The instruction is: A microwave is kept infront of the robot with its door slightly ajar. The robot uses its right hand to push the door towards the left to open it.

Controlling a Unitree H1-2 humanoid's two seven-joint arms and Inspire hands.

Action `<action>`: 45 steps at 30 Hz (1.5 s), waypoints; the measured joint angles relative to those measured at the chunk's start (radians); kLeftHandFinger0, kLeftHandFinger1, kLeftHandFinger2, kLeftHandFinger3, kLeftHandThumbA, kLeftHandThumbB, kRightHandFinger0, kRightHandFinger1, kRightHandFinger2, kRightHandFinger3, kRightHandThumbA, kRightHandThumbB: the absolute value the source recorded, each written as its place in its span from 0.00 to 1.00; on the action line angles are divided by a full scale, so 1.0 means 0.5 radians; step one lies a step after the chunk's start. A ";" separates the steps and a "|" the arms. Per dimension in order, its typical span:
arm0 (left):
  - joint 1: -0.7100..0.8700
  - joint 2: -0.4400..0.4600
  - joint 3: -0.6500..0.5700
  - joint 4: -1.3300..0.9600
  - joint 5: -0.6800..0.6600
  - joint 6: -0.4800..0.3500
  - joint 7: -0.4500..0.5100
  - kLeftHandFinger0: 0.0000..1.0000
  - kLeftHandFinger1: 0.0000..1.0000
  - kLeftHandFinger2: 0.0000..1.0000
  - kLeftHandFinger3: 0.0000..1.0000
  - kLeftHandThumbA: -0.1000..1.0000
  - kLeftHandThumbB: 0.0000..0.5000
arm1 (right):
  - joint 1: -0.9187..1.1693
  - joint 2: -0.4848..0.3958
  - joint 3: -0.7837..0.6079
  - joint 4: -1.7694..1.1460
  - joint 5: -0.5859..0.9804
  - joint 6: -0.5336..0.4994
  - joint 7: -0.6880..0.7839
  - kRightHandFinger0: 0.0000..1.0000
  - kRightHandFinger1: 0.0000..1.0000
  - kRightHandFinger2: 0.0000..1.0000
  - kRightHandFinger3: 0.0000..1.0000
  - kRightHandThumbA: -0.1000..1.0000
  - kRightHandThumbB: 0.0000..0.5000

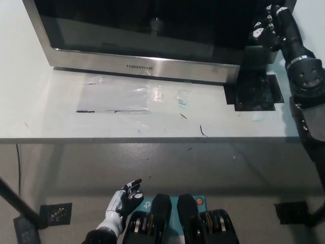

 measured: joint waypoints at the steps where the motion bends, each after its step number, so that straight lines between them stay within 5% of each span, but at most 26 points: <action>1: 0.000 0.001 0.000 0.000 0.000 0.000 -0.002 0.94 0.92 0.95 0.85 0.22 0.40 | -0.006 0.005 0.006 0.009 -0.005 -0.005 -0.003 0.27 0.31 0.38 0.54 0.21 0.40; 9: -0.009 0.001 -0.001 0.002 0.000 0.000 -0.016 0.96 0.93 0.94 0.82 0.22 0.38 | -0.006 0.044 0.036 -0.005 -0.056 -0.036 -0.023 0.21 0.27 0.34 0.48 0.16 0.39; 12: -0.017 0.003 0.000 0.005 -0.001 -0.002 -0.017 0.93 0.91 0.93 0.81 0.22 0.42 | 0.080 0.059 0.032 -0.150 -0.056 -0.034 -0.023 0.20 0.28 0.39 0.59 0.22 0.38; 17: -0.019 0.003 0.004 0.007 -0.001 -0.001 -0.016 0.92 0.90 0.91 0.78 0.21 0.41 | 0.305 0.088 0.030 -0.509 -0.043 -0.004 -0.022 0.18 0.27 0.38 0.55 0.21 0.39; 36: -0.029 0.003 0.007 0.023 0.000 0.004 -0.016 0.87 0.85 0.88 0.76 0.18 0.40 | 1.259 0.289 0.265 -1.925 0.066 0.151 0.173 0.39 0.39 0.46 0.64 0.12 0.26; 41: -0.054 0.002 0.011 0.031 -0.001 0.003 -0.016 0.90 0.87 0.88 0.76 0.17 0.34 | 1.428 0.357 0.309 -2.135 0.158 0.188 0.251 0.35 0.38 0.46 0.62 0.15 0.28; 45: -0.063 0.001 0.009 0.045 0.000 0.000 -0.016 0.90 0.90 0.91 0.78 0.18 0.39 | 1.533 0.414 0.360 -2.245 0.189 0.193 0.282 0.32 0.35 0.44 0.60 0.17 0.30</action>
